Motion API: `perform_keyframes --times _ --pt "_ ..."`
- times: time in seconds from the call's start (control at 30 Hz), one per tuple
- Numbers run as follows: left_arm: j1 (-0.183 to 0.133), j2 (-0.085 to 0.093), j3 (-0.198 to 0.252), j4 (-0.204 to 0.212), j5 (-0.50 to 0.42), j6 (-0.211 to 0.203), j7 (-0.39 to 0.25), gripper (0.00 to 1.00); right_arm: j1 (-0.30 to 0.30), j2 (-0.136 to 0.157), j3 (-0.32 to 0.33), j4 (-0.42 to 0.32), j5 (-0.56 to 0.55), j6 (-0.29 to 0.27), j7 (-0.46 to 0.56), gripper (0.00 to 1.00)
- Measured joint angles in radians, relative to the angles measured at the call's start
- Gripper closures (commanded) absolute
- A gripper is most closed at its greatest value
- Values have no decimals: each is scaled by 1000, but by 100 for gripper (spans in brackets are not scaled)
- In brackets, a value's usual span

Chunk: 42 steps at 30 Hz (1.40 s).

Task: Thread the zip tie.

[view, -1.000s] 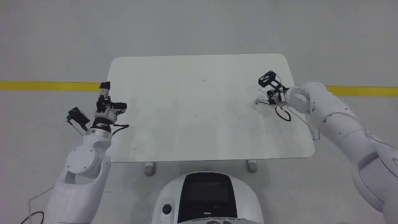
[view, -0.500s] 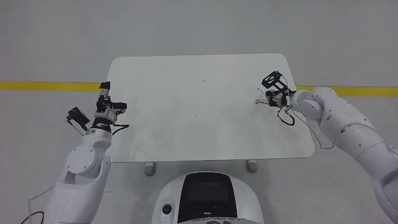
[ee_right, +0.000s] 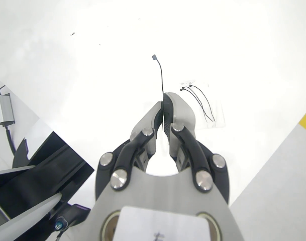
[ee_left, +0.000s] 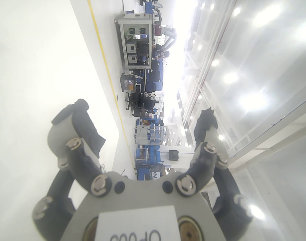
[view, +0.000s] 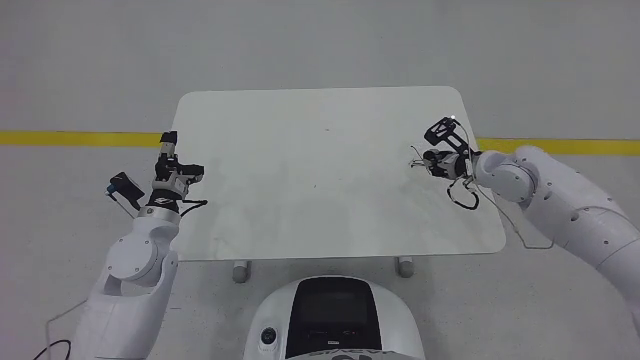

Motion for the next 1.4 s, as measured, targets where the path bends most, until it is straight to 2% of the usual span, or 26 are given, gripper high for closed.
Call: perform_keyframes --times 0.2,0.3,0.5,0.6,0.73,1.4 --pt "0 0 0 0 0 0 0 0 -13 -2 8 1 25 0 -9 100" --pt "0 0 0 0 0 0 0 0 -29 -2 32 -14 135 0 3 100" --pt "0 0 0 0 0 0 0 0 -26 -2 69 -18 357 0 149 100" --pt "0 0 0 0 0 0 0 0 -23 -8 91 12 470 0 216 100" --pt "0 0 0 0 0 0 0 0 -19 -20 112 50 564 0 285 100" --pt "0 0 0 0 0 0 0 0 -29 -24 121 43 566 12 275 100"
